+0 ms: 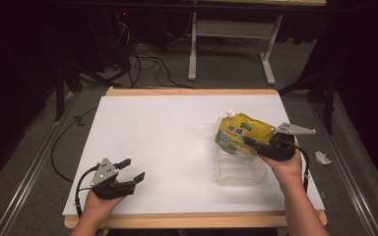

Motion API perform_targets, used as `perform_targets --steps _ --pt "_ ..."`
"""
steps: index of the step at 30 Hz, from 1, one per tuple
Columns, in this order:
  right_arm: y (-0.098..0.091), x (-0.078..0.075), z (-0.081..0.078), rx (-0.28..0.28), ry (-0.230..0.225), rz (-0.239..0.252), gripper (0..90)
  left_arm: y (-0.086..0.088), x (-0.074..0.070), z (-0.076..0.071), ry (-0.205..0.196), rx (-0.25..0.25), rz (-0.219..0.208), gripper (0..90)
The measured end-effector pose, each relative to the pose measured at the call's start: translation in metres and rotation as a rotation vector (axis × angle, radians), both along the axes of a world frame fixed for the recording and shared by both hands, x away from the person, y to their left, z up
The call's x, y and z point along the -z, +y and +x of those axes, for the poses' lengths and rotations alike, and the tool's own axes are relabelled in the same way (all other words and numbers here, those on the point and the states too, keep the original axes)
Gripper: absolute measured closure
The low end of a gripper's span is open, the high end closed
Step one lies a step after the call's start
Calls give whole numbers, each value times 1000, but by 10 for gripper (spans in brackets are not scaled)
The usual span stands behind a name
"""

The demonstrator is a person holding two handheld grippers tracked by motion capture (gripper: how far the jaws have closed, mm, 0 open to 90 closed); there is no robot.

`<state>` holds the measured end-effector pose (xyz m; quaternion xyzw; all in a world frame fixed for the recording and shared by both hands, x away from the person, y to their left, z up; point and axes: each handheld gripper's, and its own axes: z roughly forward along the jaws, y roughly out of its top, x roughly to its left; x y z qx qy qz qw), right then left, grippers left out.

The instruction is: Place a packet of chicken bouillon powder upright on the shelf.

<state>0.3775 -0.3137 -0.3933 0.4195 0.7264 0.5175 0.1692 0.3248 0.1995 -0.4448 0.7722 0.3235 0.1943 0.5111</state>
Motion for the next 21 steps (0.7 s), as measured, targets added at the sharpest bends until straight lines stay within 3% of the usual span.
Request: perform_targets --steps 4,8,21 --pt "-1 -4 -3 39 -28 9 299 -1 0 0 -2 2 1 299" --pt "-1 -5 -5 65 -43 15 192 -1 0 -1 -2 1 -1 299" --pt "-2 -10 -16 100 -60 -11 152 -1 -1 0 -1 -3 -1 299"
